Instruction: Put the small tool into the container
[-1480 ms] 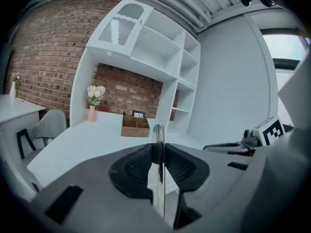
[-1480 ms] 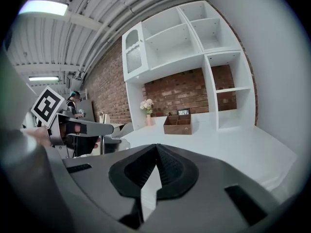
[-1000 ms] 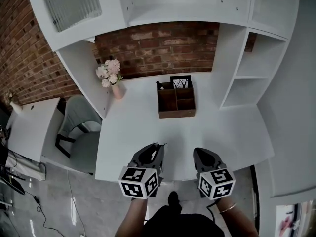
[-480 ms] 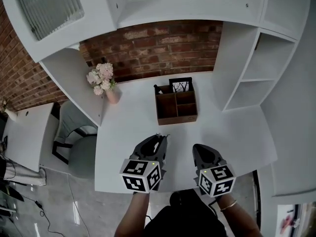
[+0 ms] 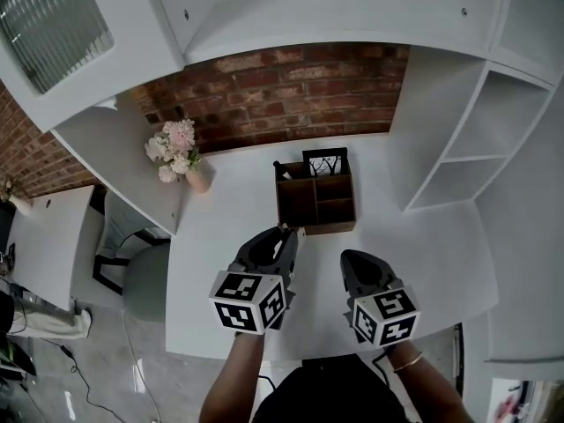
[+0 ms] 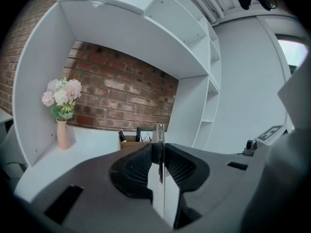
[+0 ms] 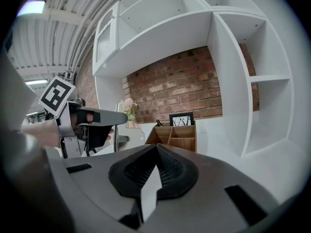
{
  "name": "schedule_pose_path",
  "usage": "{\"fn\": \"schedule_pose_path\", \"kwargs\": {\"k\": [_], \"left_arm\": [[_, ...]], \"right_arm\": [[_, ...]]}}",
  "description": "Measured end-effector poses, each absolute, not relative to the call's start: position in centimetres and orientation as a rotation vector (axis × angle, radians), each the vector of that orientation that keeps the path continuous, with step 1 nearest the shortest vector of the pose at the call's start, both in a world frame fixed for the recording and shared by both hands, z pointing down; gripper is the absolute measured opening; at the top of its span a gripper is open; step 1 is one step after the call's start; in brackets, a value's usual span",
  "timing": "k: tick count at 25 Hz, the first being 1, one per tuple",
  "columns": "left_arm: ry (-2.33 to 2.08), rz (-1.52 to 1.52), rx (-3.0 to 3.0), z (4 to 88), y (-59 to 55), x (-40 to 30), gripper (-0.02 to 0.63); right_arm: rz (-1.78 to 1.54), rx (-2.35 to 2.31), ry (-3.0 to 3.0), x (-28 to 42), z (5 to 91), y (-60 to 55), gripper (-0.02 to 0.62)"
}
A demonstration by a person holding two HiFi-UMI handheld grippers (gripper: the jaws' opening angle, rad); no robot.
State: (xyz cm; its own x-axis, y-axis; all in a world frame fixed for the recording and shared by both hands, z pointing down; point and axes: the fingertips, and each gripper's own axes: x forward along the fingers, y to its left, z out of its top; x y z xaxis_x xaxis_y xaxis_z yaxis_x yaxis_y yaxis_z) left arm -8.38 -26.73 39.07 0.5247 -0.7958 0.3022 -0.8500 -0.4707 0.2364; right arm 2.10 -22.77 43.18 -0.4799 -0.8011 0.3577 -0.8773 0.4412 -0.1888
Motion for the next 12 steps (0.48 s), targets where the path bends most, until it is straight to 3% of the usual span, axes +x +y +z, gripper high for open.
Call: {"fn": "schedule_pose_path", "kwargs": {"k": [12], "left_arm": [[-1.406, 0.209, 2.454, 37.0, -33.7, -7.6, 0.087]], "right_arm": [[0.547, 1.399, -2.487, 2.0, 44.3, -27.0, 0.005]]}}
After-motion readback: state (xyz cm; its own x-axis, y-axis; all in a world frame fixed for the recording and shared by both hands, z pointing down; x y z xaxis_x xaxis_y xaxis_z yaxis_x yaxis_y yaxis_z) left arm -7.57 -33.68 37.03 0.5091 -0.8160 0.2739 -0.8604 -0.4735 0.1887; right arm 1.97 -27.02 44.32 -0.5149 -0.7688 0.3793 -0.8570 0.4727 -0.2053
